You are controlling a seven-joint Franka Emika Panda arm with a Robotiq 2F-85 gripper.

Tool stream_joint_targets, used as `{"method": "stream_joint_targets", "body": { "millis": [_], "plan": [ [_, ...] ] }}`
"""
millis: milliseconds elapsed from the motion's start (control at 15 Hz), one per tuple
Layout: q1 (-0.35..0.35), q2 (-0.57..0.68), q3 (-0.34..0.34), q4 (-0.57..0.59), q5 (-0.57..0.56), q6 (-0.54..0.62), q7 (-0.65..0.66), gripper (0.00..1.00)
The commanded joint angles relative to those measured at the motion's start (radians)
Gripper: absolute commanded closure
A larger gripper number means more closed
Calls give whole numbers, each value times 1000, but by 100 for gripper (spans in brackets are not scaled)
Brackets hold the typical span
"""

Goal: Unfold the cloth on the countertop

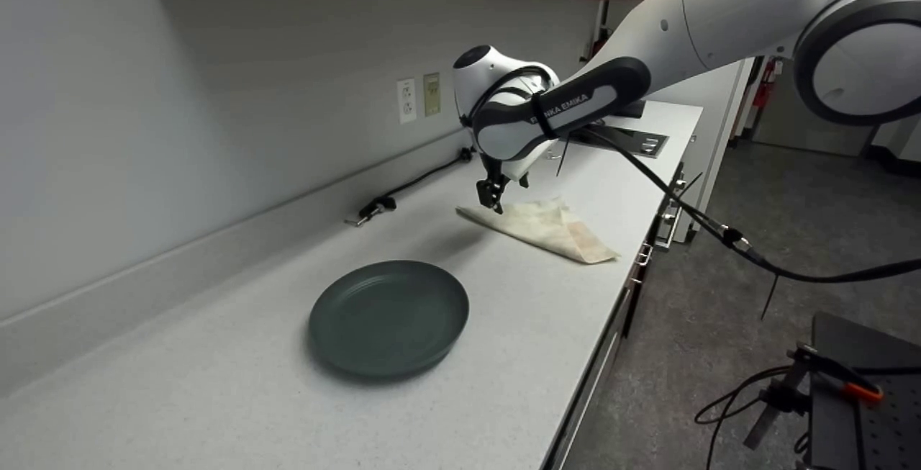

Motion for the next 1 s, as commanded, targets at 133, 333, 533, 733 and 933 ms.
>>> {"method": "stream_joint_targets", "body": {
  "millis": [133, 333, 533, 733, 933],
  "plan": [
    [-57, -67, 9, -64, 62, -56, -134, 0],
    [-108, -101, 15, -106, 90, -33, -182, 1],
    [-166, -126, 27, -140, 140, -27, -239, 0],
    [-222, -141, 45, -171, 201, -22, -309, 0],
    [-280, -134, 83, -177, 277, -25, -406, 0]
  ]
}}
